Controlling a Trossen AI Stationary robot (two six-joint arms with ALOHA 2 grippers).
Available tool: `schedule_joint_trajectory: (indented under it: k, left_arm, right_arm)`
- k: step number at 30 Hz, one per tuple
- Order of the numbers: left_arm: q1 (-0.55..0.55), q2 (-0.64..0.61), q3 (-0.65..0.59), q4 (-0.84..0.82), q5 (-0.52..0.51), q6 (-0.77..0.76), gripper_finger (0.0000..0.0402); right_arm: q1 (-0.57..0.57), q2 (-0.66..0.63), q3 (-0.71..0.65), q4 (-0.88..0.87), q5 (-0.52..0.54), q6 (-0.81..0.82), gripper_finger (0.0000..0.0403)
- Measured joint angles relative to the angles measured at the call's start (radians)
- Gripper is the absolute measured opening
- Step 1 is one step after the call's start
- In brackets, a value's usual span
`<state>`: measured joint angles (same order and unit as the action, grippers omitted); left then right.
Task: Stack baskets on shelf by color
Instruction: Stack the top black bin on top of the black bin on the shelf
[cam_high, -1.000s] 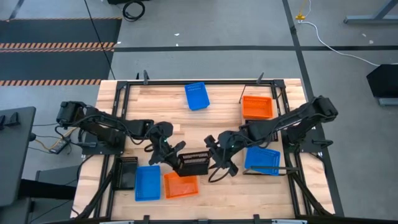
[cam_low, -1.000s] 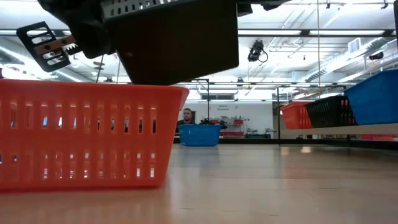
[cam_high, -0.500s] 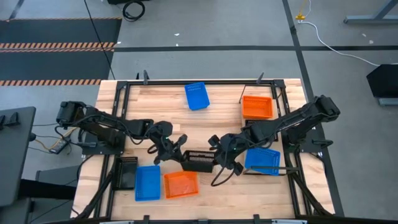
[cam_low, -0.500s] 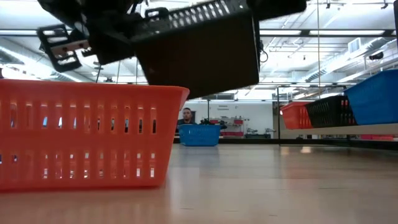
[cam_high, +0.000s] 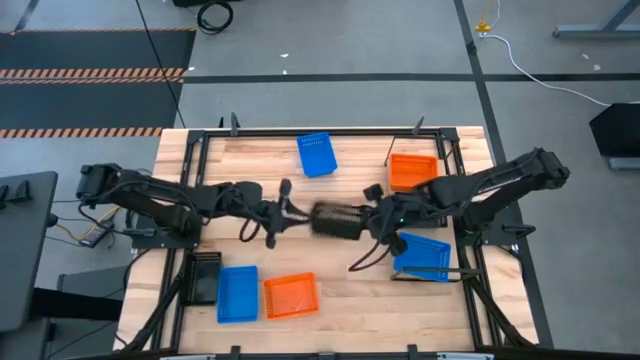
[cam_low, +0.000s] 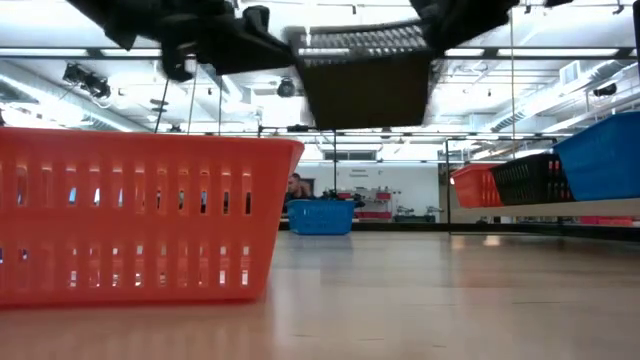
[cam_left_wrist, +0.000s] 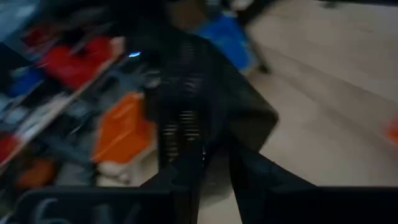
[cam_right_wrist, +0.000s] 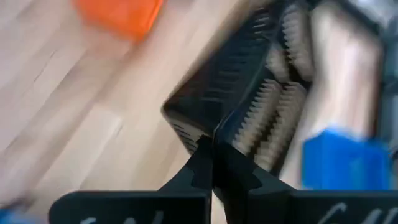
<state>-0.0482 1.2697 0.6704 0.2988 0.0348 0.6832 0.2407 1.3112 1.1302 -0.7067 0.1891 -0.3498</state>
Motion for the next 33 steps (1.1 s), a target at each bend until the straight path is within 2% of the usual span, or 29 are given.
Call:
schedule_joint_trajectory:
  k: [2,7,11,16,20,26,30,33]
  left_arm:
    - [0.016,-0.017,-0.001,0.007,-0.036,-0.050,0.0084]
    - [0.061,-0.029,-0.001,0.021,-0.090,-0.138,0.0093]
    - [0.090,-0.029,-0.001,0.029,-0.128,-0.177,0.0092]
    - [0.115,-0.029,-0.001,0.043,-0.132,-0.215,0.0085]
    - [0.124,-0.029,-0.001,0.049,-0.132,-0.229,0.0083]
    - [0.124,-0.029,-0.002,0.046,-0.131,-0.255,0.0082]
    - [0.123,-0.029,-0.002,0.026,-0.132,-0.268,0.0078]
    - [0.123,-0.029,-0.002,0.009,-0.132,-0.290,0.0079]
  right_arm:
    - [-0.006,-0.019,-0.004,-0.117,0.013,0.073,0.0016]
    - [-0.028,-0.035,-0.004,-0.250,0.024,0.324,0.0017]
    - [-0.041,-0.037,-0.004,-0.301,0.022,0.492,0.0018]
    - [-0.049,-0.042,-0.004,-0.329,-0.001,0.585,0.0018]
    - [-0.049,-0.042,0.038,-0.337,-0.006,0.545,0.0018]
    - [-0.011,-0.042,0.146,-0.338,-0.007,0.279,0.0018]
    - [0.016,-0.043,0.189,-0.495,-0.002,0.095,0.0018]
    - [0.025,-0.043,0.196,-0.666,0.009,0.088,0.0019]
